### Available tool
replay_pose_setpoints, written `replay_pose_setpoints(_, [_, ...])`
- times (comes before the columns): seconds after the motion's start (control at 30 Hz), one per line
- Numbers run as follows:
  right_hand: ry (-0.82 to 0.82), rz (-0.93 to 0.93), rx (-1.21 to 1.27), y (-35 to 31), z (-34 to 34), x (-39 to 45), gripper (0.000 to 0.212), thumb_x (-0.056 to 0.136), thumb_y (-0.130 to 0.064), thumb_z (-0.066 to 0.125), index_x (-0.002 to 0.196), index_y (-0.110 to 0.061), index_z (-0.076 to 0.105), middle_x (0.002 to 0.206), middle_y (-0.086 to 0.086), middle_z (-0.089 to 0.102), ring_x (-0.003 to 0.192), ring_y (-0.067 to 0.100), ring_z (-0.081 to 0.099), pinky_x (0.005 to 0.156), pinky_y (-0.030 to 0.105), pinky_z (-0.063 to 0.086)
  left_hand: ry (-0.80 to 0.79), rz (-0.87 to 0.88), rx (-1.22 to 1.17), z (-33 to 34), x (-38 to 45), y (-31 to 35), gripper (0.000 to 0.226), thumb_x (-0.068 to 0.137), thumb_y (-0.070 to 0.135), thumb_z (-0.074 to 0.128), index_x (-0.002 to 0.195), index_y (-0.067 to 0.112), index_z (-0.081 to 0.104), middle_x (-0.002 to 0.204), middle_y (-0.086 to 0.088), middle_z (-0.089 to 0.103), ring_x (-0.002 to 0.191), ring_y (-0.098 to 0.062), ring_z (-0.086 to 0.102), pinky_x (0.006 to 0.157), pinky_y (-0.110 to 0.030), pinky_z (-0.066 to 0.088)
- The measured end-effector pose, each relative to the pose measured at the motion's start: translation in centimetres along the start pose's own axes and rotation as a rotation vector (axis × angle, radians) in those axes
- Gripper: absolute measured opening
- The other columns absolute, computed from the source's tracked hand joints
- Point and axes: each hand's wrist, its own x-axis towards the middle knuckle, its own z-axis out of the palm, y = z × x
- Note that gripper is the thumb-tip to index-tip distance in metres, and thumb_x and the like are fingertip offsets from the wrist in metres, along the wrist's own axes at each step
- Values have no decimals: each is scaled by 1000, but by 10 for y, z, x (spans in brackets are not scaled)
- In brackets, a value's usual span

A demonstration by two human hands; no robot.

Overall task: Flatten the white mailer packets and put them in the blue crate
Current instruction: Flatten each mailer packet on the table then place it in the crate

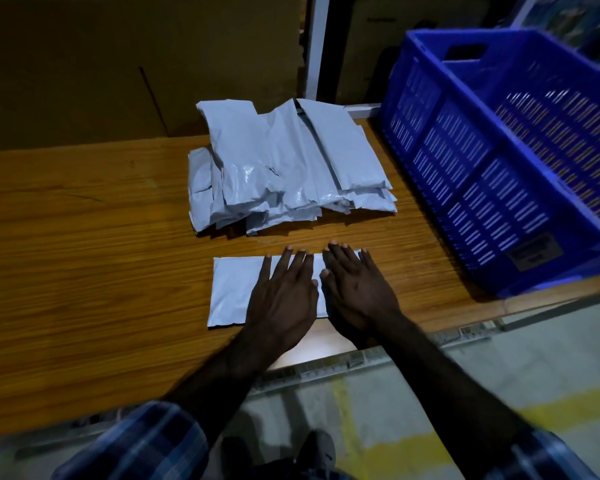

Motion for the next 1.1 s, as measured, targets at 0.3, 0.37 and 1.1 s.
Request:
replay_pose_setpoints(0.3, [112, 48, -24, -2, 13, -9, 57, 105, -36, 22, 152, -6, 33, 162, 11, 24, 151, 25, 15, 122, 48, 14, -60, 96, 42, 6, -2, -6, 55, 105, 37, 21, 144, 8, 46, 149, -11, 44, 143, -25, 34, 116, -51, 25])
replay_pose_setpoints(0.37, [99, 37, -51, -2, 8, -10, 59, 104, -37, 20, 152, -5, 32, 161, 13, 24, 151, 27, 17, 122, 49, 13, -53, 69, 36, 1, -4, -18, 57, 104, 41, 20, 147, 10, 41, 153, -8, 39, 145, -23, 28, 118, -51, 20])
replay_pose_setpoints(1.1, [15, 91, -46, -2, 5, -14, 59, 106, -43, 16, 157, -13, 22, 164, 5, 14, 152, 18, 10, 123, 43, 3, -166, -128, -106, -13, -35, -84, 74, 95, 62, 0, 156, 23, 15, 163, 6, 3, 150, -12, 0, 121, -34, -3])
